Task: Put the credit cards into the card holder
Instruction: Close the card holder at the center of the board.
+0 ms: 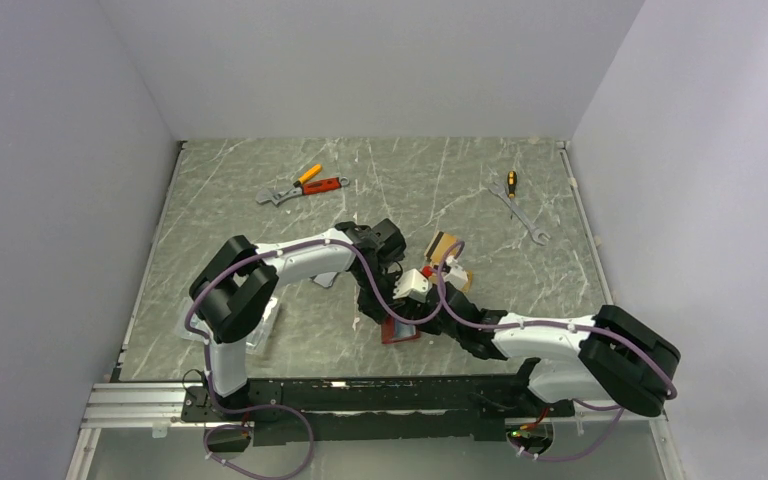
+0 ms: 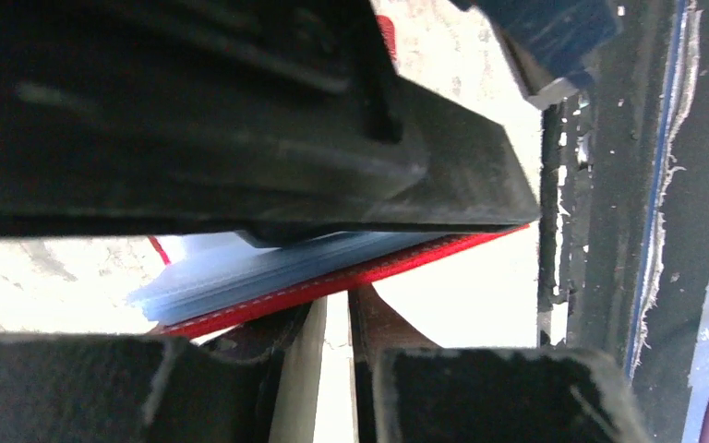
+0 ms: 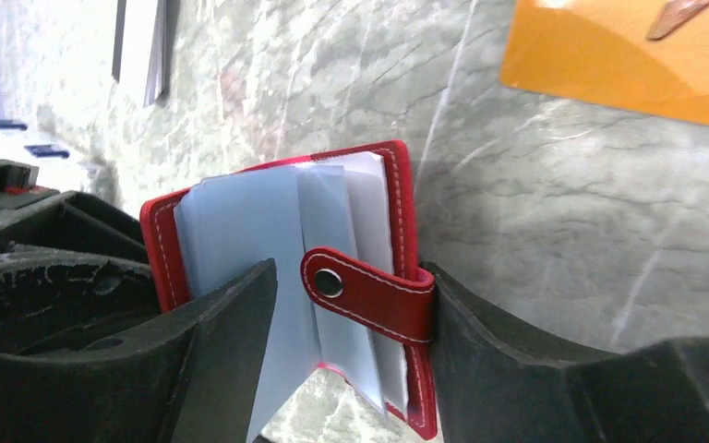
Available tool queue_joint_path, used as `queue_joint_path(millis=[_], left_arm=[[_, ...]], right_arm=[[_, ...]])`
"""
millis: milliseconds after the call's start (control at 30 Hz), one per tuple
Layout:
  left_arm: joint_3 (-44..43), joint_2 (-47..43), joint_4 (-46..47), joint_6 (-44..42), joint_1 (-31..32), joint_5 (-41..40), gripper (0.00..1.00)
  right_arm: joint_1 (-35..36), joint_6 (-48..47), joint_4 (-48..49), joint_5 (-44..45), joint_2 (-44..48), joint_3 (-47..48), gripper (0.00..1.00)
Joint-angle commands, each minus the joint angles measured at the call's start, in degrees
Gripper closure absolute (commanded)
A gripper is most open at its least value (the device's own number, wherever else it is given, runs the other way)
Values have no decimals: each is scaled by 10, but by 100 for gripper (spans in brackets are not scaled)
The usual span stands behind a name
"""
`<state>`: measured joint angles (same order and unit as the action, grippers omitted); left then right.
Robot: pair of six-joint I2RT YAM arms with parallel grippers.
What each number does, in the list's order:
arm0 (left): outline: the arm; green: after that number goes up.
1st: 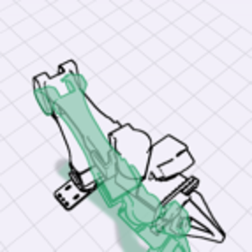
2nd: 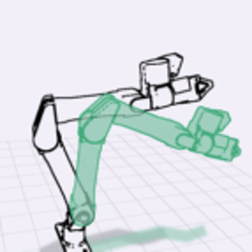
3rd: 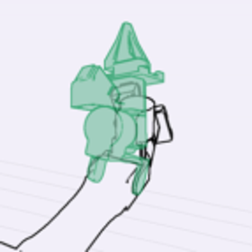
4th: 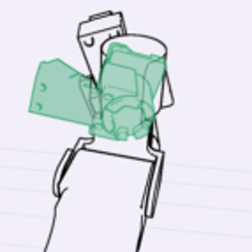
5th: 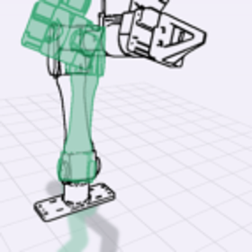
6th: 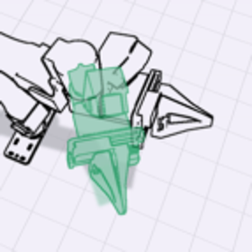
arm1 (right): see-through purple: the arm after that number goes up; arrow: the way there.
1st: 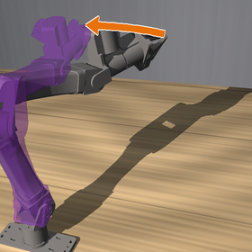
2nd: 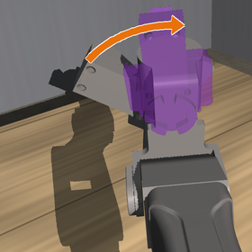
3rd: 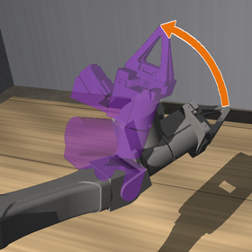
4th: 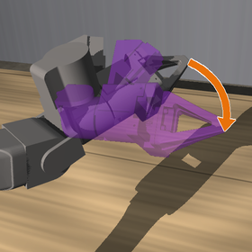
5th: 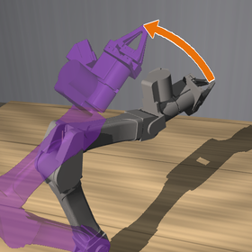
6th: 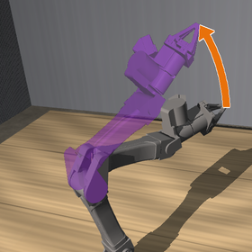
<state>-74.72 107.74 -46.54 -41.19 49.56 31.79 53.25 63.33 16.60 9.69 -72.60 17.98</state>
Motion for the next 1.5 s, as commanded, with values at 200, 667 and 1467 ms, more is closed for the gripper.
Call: queue_joint_path(millis=[200, 667, 1467], left_arm=[[-18, 21, 16, 6, 21, 10, 80], [-48, 40, 4, 5, 26, 12, 81], [18, 12, 73, -22, 76, -85, 81]], right_arm=[[57, -12, -207, 134, -8, 19, 32], [61, 35, -252, 190, 76, -10, 62], [-97, 14, -186, 60, 247, -110, 60]])
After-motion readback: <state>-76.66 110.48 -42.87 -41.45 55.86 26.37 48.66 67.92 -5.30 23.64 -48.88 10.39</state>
